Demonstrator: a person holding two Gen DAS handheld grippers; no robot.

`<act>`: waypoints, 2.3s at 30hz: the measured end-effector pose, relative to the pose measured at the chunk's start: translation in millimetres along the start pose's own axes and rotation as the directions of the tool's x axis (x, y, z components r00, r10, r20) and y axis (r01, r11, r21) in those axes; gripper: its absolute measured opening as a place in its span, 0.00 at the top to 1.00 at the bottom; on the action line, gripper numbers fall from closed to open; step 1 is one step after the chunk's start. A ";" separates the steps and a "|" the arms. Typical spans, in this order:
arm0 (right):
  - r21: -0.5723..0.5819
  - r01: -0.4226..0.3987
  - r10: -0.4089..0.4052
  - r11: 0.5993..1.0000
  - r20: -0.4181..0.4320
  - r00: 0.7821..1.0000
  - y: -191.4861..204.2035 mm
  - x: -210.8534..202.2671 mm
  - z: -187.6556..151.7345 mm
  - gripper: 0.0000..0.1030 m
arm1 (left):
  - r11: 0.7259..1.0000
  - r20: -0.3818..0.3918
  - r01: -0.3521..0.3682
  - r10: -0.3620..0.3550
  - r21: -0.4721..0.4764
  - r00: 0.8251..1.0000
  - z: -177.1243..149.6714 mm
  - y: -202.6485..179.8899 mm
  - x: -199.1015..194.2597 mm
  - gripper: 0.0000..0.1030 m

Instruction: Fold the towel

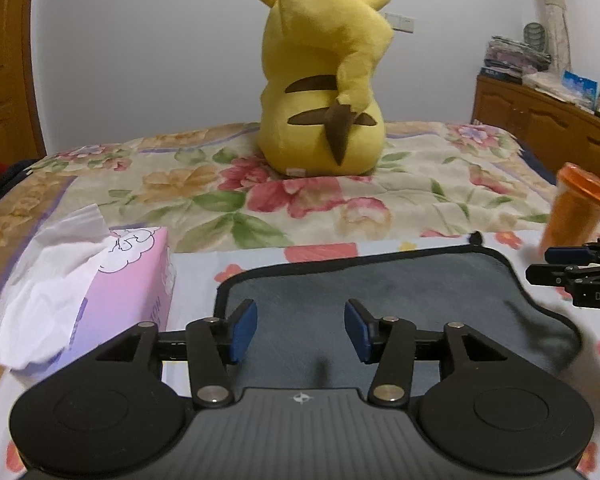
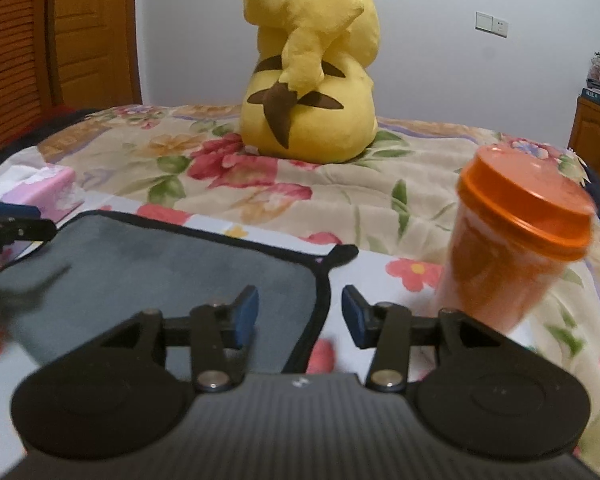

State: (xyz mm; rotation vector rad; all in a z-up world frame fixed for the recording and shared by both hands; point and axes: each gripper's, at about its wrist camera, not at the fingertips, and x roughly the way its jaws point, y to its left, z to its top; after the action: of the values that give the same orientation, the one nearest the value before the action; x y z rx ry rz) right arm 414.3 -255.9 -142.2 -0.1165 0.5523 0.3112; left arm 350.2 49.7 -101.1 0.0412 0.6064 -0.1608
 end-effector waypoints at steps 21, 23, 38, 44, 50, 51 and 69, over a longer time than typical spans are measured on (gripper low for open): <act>0.043 -0.032 0.029 0.999 0.064 0.998 23.4 -117.1 10.1 0.49 | 0.998 0.026 0.015 -0.016 0.067 1.000 0.3 -31.7 -117.9 0.24; 0.049 -0.031 0.028 0.998 0.067 0.997 25.3 -126.8 9.2 0.44 | 0.996 0.036 0.008 -0.011 0.087 0.999 0.2 -35.9 -128.8 0.17; 0.027 0.000 -0.004 1.000 0.135 0.991 46.9 -200.7 8.6 0.00 | 0.992 0.102 -0.063 0.052 0.108 0.993 5.3 -52.6 -223.7 0.00; 0.026 -0.002 -0.002 1.000 0.159 0.987 54.9 -224.1 6.4 0.00 | 0.990 0.109 -0.098 0.087 0.098 0.990 2.7 -59.6 -251.7 0.00; 0.034 -0.005 -0.001 0.999 0.173 0.985 60.5 -243.5 1.8 0.00 | 0.992 0.109 -0.093 0.084 0.082 0.990 -5.4 -69.6 -274.5 0.00; 0.038 -0.010 0.003 0.999 0.174 0.985 61.1 -246.4 0.8 0.00 | 0.993 0.110 -0.092 0.083 0.078 0.990 -6.8 -70.9 -277.1 0.00; 0.073 -0.008 -0.005 0.997 0.172 0.985 70.5 -272.8 -30.3 0.00 | 0.995 0.067 -0.091 0.087 0.051 0.994 -58.6 -88.9 -296.4 0.00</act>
State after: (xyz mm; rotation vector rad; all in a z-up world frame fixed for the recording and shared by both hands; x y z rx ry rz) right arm 156.7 -265.6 -24.5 -0.0174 0.3917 0.2985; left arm 62.7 8.0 20.7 0.1146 0.5346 -0.0919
